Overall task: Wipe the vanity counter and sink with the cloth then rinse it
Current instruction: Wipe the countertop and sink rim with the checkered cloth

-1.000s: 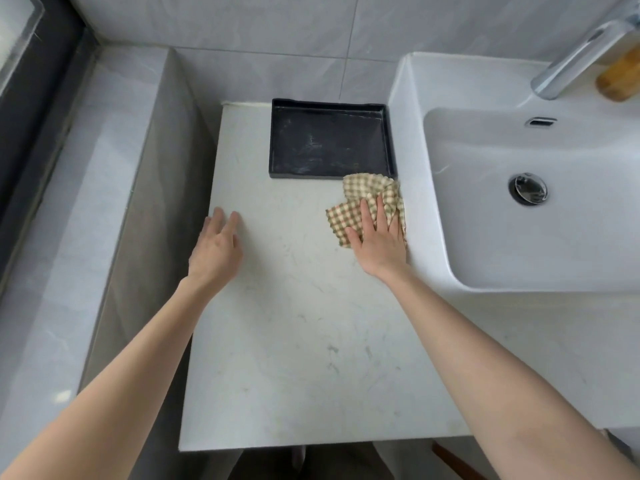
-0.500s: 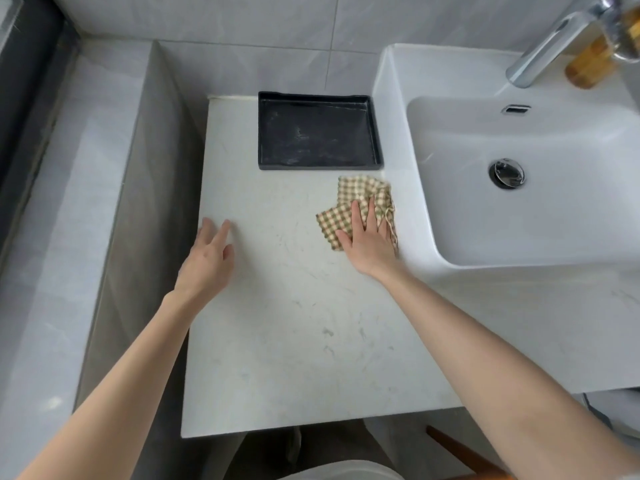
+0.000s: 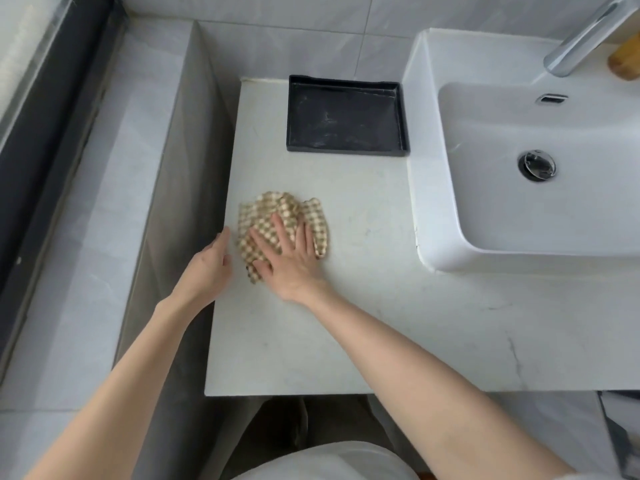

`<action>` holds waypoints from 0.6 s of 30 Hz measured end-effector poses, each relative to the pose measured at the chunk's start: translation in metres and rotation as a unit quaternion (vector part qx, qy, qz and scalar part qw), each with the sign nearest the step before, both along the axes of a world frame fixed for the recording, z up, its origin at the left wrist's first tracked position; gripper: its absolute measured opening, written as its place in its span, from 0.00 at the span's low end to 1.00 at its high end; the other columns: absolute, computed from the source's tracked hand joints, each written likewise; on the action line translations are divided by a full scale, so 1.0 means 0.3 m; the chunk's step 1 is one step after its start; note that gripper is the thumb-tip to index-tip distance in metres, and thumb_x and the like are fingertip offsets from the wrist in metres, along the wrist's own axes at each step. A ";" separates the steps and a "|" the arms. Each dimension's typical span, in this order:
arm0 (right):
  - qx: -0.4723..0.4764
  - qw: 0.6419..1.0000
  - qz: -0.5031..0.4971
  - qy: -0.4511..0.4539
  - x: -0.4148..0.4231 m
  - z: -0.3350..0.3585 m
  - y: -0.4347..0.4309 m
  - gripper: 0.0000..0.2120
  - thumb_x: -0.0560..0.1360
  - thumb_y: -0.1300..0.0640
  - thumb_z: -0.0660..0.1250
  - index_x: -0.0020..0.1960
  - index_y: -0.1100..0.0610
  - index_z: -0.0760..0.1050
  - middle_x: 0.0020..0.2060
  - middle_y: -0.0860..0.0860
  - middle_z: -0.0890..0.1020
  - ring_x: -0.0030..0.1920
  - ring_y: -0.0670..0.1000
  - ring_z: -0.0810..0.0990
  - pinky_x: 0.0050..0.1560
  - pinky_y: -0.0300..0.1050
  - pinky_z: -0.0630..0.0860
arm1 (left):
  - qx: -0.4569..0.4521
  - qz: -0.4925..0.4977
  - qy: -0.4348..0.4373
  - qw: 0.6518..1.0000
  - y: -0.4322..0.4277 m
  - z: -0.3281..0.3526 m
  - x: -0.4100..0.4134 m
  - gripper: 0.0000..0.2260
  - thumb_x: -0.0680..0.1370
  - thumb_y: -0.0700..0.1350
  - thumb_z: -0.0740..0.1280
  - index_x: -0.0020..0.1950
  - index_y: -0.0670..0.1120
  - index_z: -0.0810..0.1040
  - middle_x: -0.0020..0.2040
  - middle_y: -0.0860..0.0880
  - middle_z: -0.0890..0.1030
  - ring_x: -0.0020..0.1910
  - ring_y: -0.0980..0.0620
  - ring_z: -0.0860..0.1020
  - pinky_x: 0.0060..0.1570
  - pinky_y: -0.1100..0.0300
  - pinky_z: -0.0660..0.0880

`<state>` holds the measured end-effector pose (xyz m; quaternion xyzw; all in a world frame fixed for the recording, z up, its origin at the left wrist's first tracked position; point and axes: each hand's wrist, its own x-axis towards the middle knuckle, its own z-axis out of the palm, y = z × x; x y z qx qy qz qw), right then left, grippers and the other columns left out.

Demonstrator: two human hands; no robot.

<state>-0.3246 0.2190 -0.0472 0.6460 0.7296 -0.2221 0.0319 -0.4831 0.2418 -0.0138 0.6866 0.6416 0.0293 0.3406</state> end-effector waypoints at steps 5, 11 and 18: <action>0.036 0.999 -0.011 -0.008 0.132 -0.029 -0.126 0.25 0.81 0.40 0.47 0.76 0.37 0.44 0.78 0.45 0.41 0.76 0.62 0.38 0.76 0.56 0.37 | 0.011 -0.038 0.017 0.999 -0.050 -0.009 0.006 0.26 0.80 0.36 0.53 0.77 0.43 0.51 0.76 0.38 0.54 0.70 0.39 0.65 0.64 0.53 0.66; 0.002 0.985 -0.168 -0.037 0.494 -0.032 -0.266 0.25 0.80 0.39 0.45 0.74 0.33 0.39 0.77 0.42 0.37 0.77 0.61 0.39 0.76 0.57 0.38 | 0.030 -0.043 0.049 0.997 -0.091 -0.051 0.039 0.24 0.79 0.36 0.52 0.76 0.43 0.52 0.77 0.36 0.48 0.70 0.33 0.64 0.54 0.50 0.71; -0.017 0.987 -0.159 -0.027 0.171 -0.013 -0.359 0.25 0.80 0.39 0.41 0.74 0.34 0.36 0.75 0.46 0.30 0.72 0.66 0.28 0.70 0.65 0.29 | 0.052 -0.064 0.038 0.996 -0.175 -0.069 0.017 0.24 0.80 0.37 0.53 0.75 0.46 0.52 0.77 0.38 0.47 0.76 0.39 0.50 0.58 0.46 0.72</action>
